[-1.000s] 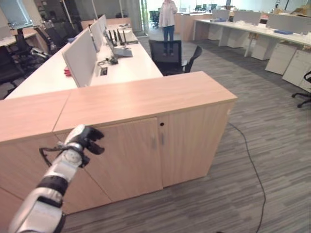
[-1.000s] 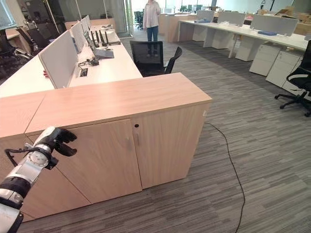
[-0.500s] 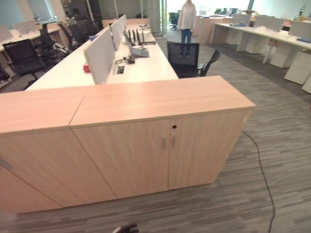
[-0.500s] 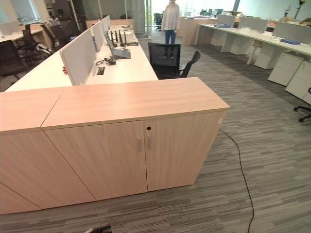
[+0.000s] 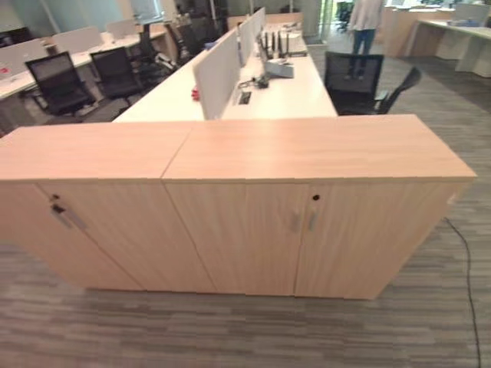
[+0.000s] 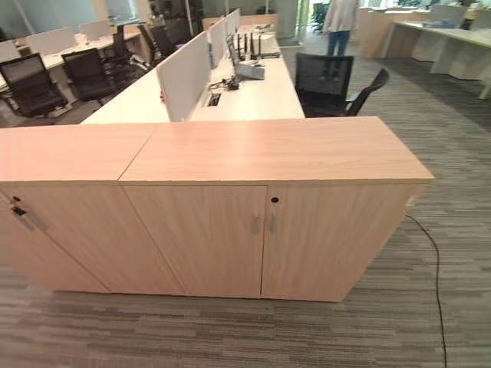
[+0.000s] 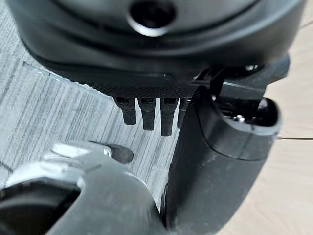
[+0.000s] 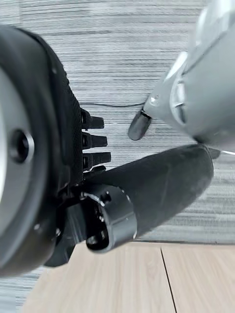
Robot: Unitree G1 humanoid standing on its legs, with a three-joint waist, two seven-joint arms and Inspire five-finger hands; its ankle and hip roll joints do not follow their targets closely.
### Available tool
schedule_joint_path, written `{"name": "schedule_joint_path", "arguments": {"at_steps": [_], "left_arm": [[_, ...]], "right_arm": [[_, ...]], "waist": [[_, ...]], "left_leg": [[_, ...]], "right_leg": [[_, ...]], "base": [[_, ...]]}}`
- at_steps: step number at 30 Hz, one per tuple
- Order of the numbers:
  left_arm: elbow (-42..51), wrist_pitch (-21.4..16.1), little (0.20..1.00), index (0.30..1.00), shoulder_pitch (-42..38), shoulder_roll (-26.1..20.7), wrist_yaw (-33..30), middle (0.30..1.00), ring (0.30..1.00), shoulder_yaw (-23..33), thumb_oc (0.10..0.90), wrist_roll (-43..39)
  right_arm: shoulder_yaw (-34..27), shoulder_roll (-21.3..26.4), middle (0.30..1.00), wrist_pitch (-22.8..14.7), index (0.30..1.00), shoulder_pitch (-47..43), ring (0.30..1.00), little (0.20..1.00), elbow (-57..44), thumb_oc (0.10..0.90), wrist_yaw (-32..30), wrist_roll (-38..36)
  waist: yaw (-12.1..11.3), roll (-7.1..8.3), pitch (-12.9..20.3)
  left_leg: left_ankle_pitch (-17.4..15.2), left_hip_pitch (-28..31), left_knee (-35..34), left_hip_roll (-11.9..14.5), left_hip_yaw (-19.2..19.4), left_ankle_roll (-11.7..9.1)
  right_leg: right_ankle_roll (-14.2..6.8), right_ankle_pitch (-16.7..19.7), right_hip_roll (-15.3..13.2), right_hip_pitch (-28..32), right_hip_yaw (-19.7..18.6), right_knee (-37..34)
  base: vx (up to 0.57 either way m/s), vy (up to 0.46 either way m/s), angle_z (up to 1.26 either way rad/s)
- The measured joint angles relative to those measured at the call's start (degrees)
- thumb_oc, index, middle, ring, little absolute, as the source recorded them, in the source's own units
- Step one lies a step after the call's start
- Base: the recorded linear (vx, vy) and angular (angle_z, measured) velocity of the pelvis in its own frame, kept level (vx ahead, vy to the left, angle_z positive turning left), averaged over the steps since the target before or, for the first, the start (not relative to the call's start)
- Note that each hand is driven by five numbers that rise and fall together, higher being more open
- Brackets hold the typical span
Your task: Put the empty folder in the office cabinet
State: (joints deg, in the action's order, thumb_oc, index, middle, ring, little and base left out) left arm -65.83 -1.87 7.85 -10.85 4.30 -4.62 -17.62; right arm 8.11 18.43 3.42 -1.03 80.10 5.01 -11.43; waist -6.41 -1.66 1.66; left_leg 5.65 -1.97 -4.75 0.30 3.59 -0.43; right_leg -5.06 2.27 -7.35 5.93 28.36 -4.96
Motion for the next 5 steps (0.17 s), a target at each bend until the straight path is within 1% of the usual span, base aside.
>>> {"name": "schedule_joint_path", "arguments": {"at_steps": [3, 5], "left_arm": [[4.88, -1.16, 0.900, 0.900, 0.82, -1.44, -1.17, 0.900, 0.900, -3.61, 0.800, 5.06], [5.12, -1.18, 0.900, 0.900, 0.36, -1.47, -1.36, 0.900, 0.900, -3.49, 0.800, 5.47]], "right_arm": [[-1.14, 0.38, 0.900, 0.02, 0.900, -0.08, 0.900, 0.900, 1.64, 0.800, -0.55, -0.05], [-1.60, 0.44, 0.900, -0.08, 0.900, -0.20, 0.900, 0.900, 1.88, 0.800, -1.04, -0.06]], "waist": [[-0.96, 0.54, -0.82], [-1.85, 0.86, -1.32]], "left_leg": [[0.75, 0.07, 0.06, -0.60, -2.30, 0.50], [0.81, 0.16, 0.07, -0.66, -2.63, 0.42]], "right_leg": [[-0.32, -0.25, -0.23, 1.13, 2.22, -0.02], [-0.40, -0.34, -0.25, 1.17, 2.74, -0.02]], "base": [[-0.01, -0.021, 0.40], [-0.02, -0.019, 0.20]]}}
